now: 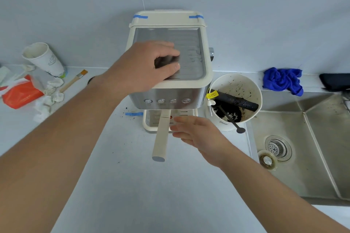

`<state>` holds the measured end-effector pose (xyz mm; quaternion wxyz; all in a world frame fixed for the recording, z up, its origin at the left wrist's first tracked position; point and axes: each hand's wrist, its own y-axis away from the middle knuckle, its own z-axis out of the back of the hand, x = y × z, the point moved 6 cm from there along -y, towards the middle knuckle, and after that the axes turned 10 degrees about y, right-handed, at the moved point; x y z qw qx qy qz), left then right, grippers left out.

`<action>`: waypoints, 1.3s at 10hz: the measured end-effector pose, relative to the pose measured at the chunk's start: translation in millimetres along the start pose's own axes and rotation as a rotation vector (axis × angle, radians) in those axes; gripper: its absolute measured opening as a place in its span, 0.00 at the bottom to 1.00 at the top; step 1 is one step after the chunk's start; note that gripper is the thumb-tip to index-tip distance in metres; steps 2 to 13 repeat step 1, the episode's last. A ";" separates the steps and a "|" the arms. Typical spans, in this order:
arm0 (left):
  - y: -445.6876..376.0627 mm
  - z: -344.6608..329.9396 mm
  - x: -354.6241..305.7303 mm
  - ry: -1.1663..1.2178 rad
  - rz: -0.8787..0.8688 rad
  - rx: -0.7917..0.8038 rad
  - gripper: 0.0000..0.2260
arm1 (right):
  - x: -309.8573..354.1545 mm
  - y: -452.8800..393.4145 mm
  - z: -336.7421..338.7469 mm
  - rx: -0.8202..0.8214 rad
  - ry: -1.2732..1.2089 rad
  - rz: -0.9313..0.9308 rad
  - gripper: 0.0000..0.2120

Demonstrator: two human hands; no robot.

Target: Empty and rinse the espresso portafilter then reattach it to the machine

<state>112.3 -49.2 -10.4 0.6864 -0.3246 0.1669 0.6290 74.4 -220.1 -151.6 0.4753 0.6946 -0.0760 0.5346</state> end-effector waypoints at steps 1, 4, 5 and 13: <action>16.1 4.0 -3.2 0.057 0.048 -0.038 0.13 | 8.6 11.9 15.1 -0.018 -0.110 0.050 0.08; 16.1 4.0 -3.2 0.057 0.048 -0.038 0.13 | 8.6 11.9 15.1 -0.018 -0.110 0.050 0.08; 16.1 4.0 -3.2 0.057 0.048 -0.038 0.13 | 8.6 11.9 15.1 -0.018 -0.110 0.050 0.08; 16.1 4.0 -3.2 0.057 0.048 -0.038 0.13 | 8.6 11.9 15.1 -0.018 -0.110 0.050 0.08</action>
